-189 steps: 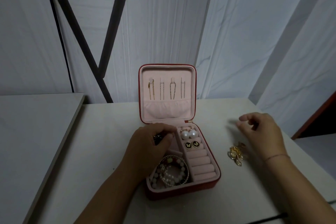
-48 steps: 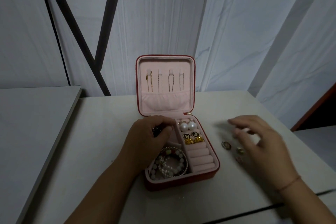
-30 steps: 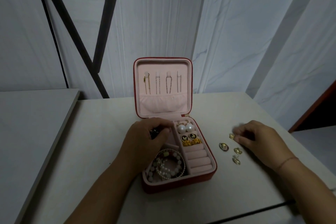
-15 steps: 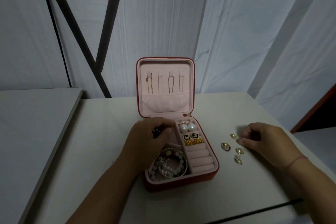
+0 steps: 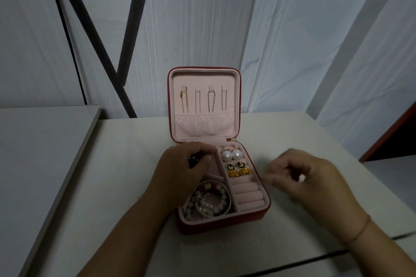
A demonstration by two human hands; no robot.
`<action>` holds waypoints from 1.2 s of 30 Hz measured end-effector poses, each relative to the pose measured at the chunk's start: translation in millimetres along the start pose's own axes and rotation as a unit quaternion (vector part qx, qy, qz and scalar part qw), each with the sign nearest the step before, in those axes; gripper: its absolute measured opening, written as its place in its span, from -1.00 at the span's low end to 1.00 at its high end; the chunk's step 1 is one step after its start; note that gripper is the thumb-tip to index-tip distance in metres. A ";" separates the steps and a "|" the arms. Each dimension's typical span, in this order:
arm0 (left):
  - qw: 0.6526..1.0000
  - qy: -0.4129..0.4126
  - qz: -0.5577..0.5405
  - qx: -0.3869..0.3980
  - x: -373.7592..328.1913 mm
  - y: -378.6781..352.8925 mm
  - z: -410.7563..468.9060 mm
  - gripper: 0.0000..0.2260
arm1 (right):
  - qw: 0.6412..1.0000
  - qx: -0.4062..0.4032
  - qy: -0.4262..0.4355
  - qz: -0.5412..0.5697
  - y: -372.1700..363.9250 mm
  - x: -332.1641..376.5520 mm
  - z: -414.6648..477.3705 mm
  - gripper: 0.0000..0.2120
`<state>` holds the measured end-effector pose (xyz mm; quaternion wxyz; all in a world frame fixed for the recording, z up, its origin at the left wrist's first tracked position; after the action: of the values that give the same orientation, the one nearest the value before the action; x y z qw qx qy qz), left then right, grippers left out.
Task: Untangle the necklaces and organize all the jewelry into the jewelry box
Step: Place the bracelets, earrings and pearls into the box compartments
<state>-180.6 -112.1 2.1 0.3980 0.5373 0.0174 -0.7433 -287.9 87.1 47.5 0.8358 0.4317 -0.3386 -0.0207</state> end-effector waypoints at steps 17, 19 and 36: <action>1.000 -0.005 0.003 0.004 0.1 0.1 0.1 -0.78 | 0.996 0.052 0.059 -0.047 -37.1 13.0 -18.4 -0.90; 1.000 -0.005 0.005 0.005 0.3 0.1 0.4 -0.77 | 0.997 0.057 0.041 -0.037 -37.0 11.5 -19.6 -0.93; 1.000 -0.003 0.004 0.016 -0.9 0.4 -0.5 -0.77 | 0.995 0.008 -0.087 0.037 -34.8 8.5 -21.8 -0.81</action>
<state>-179.9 -111.6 2.7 0.3925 0.5416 0.0017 -0.7434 -259.7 77.9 17.8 0.7998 0.4222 -0.4260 -0.0250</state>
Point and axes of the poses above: each hand's wrist, its own z-axis towards the middle knuckle, its own y-axis out of the back of the hand, x = y × z, the point moved 3 cm from there along z, towards the middle knuckle, and after that the axes turned 9 degrees about -z, right-handed, at the moved point
